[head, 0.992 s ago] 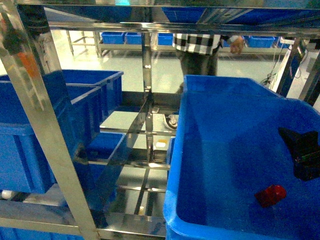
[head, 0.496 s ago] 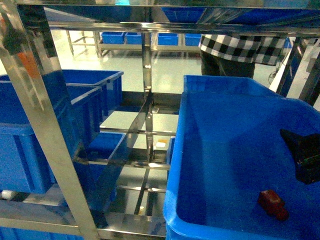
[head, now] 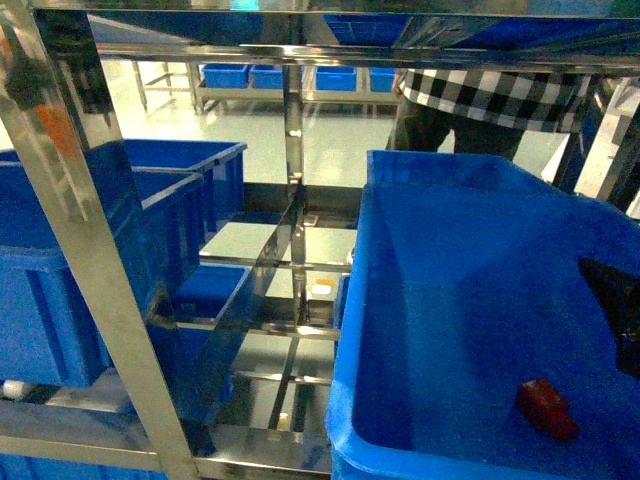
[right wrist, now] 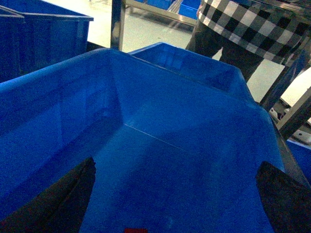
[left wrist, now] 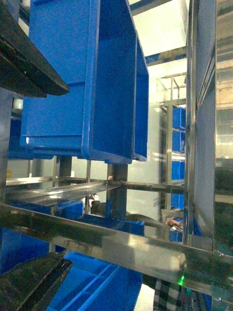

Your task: Pick red block from blue box to shelf

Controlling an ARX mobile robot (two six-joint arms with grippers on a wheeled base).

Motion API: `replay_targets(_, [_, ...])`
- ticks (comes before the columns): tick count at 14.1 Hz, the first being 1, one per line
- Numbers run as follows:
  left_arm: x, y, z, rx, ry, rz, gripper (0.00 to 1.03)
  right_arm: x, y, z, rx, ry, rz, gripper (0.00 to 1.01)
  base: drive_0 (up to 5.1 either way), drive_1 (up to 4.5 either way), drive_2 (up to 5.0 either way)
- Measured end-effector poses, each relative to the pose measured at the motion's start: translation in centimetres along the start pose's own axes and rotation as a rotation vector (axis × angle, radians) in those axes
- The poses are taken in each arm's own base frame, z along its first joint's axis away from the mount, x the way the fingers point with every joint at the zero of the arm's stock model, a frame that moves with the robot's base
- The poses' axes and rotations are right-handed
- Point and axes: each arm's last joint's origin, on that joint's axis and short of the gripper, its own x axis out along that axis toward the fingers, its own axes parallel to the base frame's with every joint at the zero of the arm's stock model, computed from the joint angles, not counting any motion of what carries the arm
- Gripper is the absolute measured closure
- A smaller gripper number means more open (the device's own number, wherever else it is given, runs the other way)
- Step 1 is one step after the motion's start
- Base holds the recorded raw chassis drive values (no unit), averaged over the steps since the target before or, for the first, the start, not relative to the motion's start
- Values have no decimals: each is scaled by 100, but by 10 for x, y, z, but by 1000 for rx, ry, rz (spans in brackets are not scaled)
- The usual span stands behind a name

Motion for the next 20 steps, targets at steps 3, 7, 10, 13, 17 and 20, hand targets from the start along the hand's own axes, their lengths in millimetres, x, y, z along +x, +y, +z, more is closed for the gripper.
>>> replay_targets(3, [0,0,0,0,0,0,5,-10,1,1,4,-9,-6,3,0,0,0])
replay_targets(7, [0,0,0,0,0,0,5,-39,-2,7,16,-30,-37,3,0,0,0])
replay_targets(10, [0,0,0,0,0,0,5,-57,-1,8,25,-29,-40,3,0,0,0])
replay_targets(13, [0,0,0,0,0,0,5,-83,4,8,40,-30,-40,3,0,0,0])
replay_targets(17, [0,0,0,0,0,0,5,-114,16,4,54,-7,-28,3,0,0,0])
replay_targets(20, [0,0,0,0,0,0,5,-130,20,15,55,-57,-45,3,0,0,0])
